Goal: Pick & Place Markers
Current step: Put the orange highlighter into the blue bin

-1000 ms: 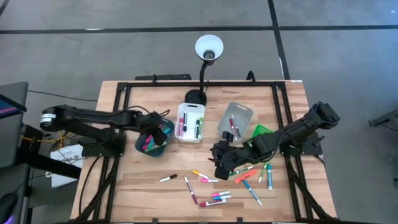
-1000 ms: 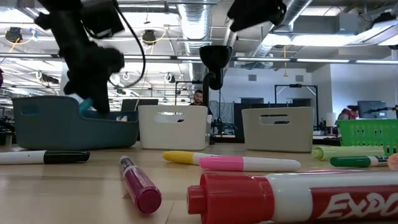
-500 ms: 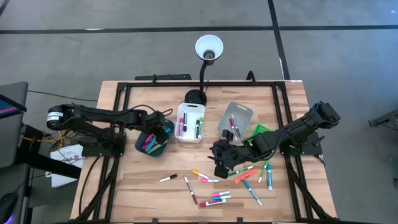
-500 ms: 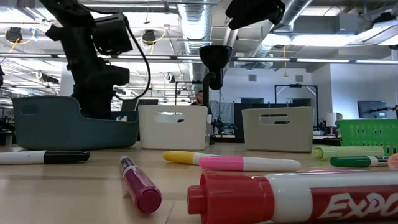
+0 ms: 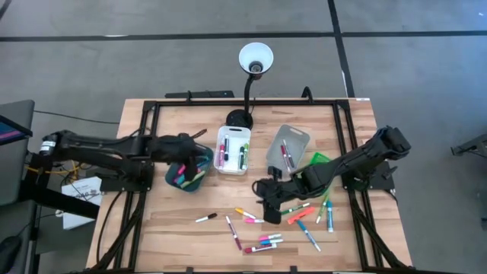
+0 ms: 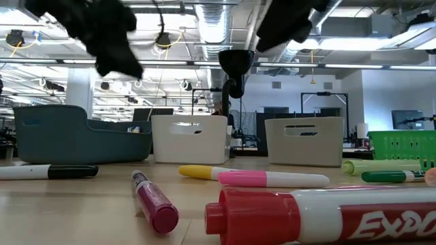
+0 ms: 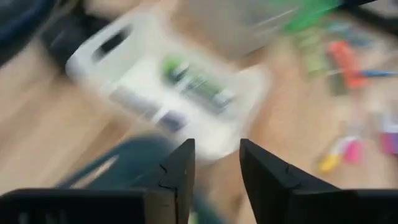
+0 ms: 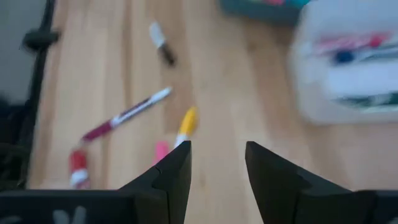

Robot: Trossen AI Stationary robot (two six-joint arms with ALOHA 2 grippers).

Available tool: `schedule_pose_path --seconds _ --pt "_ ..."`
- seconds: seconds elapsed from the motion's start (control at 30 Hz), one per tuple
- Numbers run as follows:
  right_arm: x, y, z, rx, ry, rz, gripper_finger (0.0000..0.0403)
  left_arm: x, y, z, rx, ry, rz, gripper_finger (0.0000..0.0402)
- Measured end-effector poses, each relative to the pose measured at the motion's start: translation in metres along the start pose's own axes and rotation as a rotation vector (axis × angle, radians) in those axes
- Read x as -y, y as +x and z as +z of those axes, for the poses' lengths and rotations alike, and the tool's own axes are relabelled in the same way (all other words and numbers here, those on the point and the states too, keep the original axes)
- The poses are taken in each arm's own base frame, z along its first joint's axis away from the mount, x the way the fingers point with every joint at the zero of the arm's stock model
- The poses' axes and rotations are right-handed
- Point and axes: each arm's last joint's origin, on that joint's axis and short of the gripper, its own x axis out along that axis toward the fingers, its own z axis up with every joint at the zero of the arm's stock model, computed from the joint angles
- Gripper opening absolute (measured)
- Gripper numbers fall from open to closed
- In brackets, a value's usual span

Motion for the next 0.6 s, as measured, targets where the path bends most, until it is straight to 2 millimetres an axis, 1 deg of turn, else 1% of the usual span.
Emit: schedule_pose_path --seconds 0.17,0.27,0.33,0.47,0.6 --pt "-0.011 0.022 -0.012 -0.094 -0.029 0.061 0.0138 0.029 -0.011 0.006 0.145 0.135 -0.173 0.0107" --pt "-0.016 0.037 -0.023 -0.175 -0.02 0.06 0.0134 0.044 -0.012 0.006 0.187 0.199 -0.244 0.0106" --pt "-0.018 0.044 -0.028 -0.241 0.019 0.101 0.0132 0.05 -0.011 0.005 0.2 0.229 -0.263 0.0108" --pt "-0.017 0.046 -0.041 -0.42 0.082 0.157 0.0127 0.053 -0.006 0.003 0.198 0.235 -0.227 0.0108" --pt "-0.01 0.035 -0.059 -0.646 0.088 0.113 0.0121 0.053 -0.001 0.003 0.195 0.233 -0.19 0.0108"
